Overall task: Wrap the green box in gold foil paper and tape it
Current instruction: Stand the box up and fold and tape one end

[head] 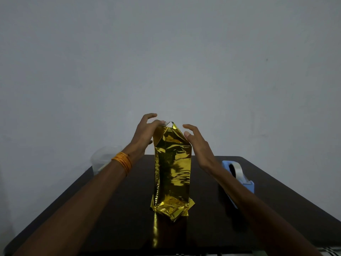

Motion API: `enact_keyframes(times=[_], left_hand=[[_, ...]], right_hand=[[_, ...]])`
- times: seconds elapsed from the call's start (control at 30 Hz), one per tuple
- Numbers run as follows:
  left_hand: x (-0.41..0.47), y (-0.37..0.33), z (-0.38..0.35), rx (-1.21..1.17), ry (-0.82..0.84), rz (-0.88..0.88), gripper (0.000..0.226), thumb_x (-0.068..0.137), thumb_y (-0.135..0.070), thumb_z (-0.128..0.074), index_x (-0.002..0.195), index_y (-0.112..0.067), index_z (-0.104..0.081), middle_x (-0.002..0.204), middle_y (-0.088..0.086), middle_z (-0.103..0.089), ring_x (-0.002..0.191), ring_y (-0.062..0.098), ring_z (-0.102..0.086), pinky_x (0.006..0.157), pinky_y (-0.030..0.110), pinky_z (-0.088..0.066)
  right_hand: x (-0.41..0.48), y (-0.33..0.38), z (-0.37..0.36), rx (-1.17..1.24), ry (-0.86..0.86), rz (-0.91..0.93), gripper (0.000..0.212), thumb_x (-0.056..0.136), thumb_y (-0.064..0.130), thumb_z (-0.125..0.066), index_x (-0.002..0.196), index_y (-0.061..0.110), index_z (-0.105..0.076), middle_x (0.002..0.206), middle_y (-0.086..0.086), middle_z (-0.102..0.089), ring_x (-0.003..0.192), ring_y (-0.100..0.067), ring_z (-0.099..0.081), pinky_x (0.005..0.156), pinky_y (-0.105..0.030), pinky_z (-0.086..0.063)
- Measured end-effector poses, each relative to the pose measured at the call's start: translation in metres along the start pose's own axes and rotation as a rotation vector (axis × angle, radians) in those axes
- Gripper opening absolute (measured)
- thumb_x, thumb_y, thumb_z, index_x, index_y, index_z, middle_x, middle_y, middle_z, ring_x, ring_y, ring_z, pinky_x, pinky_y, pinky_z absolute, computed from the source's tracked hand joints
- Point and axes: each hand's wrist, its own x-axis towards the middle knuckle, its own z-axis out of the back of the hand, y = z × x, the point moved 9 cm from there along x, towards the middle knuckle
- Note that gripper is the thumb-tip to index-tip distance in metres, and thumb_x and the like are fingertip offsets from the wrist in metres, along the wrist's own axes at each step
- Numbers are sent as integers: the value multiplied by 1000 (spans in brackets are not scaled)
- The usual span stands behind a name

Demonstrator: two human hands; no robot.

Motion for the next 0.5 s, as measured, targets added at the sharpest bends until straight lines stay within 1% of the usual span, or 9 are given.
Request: enact_keyframes(times=[0.03,0.1,0.17,0.23,0.3,0.37,0.4,0.43,0.5], left_hand=[[3,-7,-1,34,16,-28,32,94,-33,-60,125,-28,-54,126,1,-53,116,22,-49,97,46,-46],[9,-17,-6,65,68,-56,20,96,-28,-57,114,-23,-64,118,-2,-59,112,19,-52,91,38,-46],[13,-20,-15,116,147,-48,19,96,-31,-57,108,-22,-69,116,-4,-63,111,16,-54,87,35,-45],[14,-22,-26,194,222,-33,23,96,-38,-57,105,-23,-71,116,-3,-65,109,16,-55,85,35,-45],[13,-20,-35,238,255,7,25,94,-37,-60,105,-19,-73,107,-1,-68,99,16,-60,75,28,-47],[12,-15,-39,259,255,59,23,94,-29,-62,106,-13,-73,94,0,-68,85,12,-61,58,21,-47],[10,-11,-41,290,257,84,20,94,-25,-62,106,-13,-73,88,-1,-67,79,10,-59,54,20,-46],[9,-5,-41,334,264,109,18,95,-22,-61,106,-15,-73,84,-2,-65,76,10,-58,56,20,-45],[8,7,-41,391,292,150,18,93,-18,-59,104,-22,-74,85,-1,-66,82,16,-59,71,28,-47]], right_hand=[[0,0,0,-17,-7,10,54,92,59,-30,141,37,-39,132,0,-57,113,-11,-56,81,-12,-36],[0,2,2,-35,-21,16,55,92,59,-29,141,37,-39,126,2,-58,112,-13,-56,80,-13,-36],[2,3,3,-58,-31,25,54,92,60,-29,140,38,-40,116,3,-61,106,-12,-58,82,-22,-42],[2,4,2,-127,-43,45,54,91,67,-29,138,43,-39,107,4,-64,103,-14,-58,86,-36,-47],[-1,5,0,-208,-49,83,57,89,71,-26,139,46,-37,105,5,-63,106,-16,-53,91,-44,-47],[-4,4,3,-221,-68,98,57,89,72,-24,139,48,-36,103,6,-62,107,-15,-50,93,-45,-45],[-5,4,5,-214,-81,97,55,89,72,-24,138,50,-37,101,7,-62,107,-14,-50,94,-47,-44],[-6,3,6,-209,-87,93,53,89,72,-23,137,51,-37,101,7,-62,107,-14,-50,95,-48,-43],[-6,3,5,-211,-78,93,52,89,71,-22,136,54,-36,102,6,-62,107,-13,-49,97,-49,-43]])
